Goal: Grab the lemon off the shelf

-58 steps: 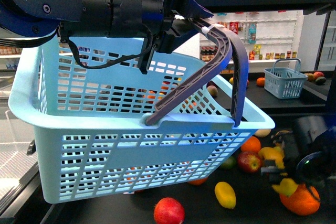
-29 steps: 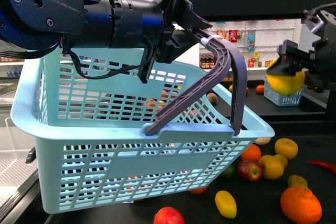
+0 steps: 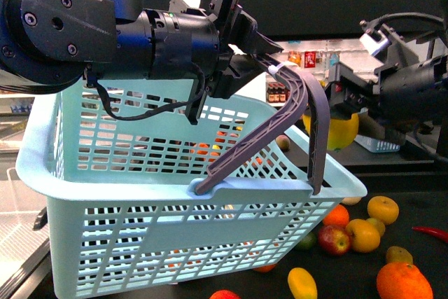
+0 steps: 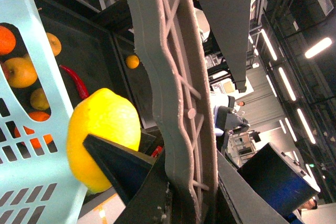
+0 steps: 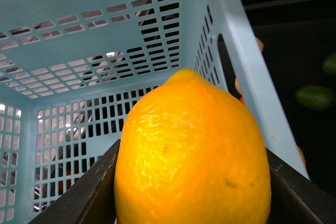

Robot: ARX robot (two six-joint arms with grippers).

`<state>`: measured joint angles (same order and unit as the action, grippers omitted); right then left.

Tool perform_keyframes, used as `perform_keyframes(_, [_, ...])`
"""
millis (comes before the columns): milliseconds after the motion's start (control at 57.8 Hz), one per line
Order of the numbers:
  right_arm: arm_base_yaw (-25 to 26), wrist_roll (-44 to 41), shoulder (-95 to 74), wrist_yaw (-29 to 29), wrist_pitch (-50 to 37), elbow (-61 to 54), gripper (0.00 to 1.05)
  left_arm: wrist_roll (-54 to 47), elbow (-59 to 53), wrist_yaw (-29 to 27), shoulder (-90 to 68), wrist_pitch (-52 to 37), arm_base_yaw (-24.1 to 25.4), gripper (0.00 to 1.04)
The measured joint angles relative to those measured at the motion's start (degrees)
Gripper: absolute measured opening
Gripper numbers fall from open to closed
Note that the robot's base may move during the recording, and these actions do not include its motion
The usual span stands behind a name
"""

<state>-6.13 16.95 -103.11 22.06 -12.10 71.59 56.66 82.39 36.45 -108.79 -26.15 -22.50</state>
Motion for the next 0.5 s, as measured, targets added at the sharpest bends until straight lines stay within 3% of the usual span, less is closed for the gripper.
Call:
perform_keyframes(259, [-2.4, -0.8, -2.3, -0.9, -0.8, 0.0, 0.64, 0.0, 0.0, 0.0, 0.0, 0.0, 0.0, 0.11])
perform_keyframes(415, [-2.9, -1.3, -2.7, -1.7, -2.3, 0.2, 0.96, 0.1, 0.0, 0.2, 0.0, 0.0, 0.0, 0.11])
perform_keyframes(501, [-2.3, -1.3, -2.7, -1.9, -2.9, 1.0, 0.97, -0.1, 0.0, 0.0, -0.1, 0.0, 0.0, 0.11])
